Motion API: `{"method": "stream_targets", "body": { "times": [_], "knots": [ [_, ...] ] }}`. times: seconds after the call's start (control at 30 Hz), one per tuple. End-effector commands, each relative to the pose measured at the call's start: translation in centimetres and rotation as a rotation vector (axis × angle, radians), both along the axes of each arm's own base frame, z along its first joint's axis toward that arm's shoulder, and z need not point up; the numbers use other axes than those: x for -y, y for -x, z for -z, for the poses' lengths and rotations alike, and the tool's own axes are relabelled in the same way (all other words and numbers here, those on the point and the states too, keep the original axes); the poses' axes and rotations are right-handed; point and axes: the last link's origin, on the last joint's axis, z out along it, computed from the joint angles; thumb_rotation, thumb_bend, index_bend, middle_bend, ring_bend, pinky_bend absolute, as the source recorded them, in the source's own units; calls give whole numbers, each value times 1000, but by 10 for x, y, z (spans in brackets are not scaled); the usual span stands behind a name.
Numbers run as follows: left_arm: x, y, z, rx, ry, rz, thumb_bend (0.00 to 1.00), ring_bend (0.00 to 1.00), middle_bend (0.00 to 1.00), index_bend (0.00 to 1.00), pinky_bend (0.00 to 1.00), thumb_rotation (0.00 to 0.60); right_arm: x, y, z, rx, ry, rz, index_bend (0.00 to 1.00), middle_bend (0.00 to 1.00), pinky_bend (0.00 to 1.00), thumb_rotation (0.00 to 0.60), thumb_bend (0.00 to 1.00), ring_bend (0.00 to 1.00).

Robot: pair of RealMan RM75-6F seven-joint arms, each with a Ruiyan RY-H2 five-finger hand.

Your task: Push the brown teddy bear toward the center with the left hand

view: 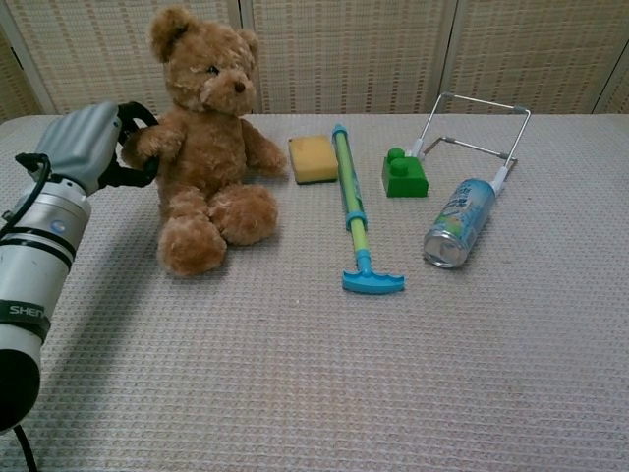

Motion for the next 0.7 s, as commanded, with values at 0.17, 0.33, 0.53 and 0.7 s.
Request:
{"method": "stream_targets", "body": {
  "times": [0.17, 0.33, 0.53, 0.7],
  "knots": [
    [1, 8, 2, 4, 19, -23, 481, 356, 476, 348, 470, 600, 1, 0, 1, -2, 0, 5, 0, 18, 215, 600, 138, 0],
    [1, 1, -6, 19, -4, 26, 479, 314, 371, 266, 462, 600, 2, 0, 2, -4, 1, 5, 0, 18, 215, 600, 138, 0],
    [22, 10, -14, -27, 114, 63, 457, 126, 120, 20, 386, 600, 3, 0, 2, -2, -1, 1, 0, 18, 215, 600, 138, 0],
    [59, 36, -33, -99, 201, 70, 449, 56, 25, 0, 358, 600, 4, 0, 1, 0, 6, 6, 0, 18, 215, 600, 137, 0]
  ]
}}
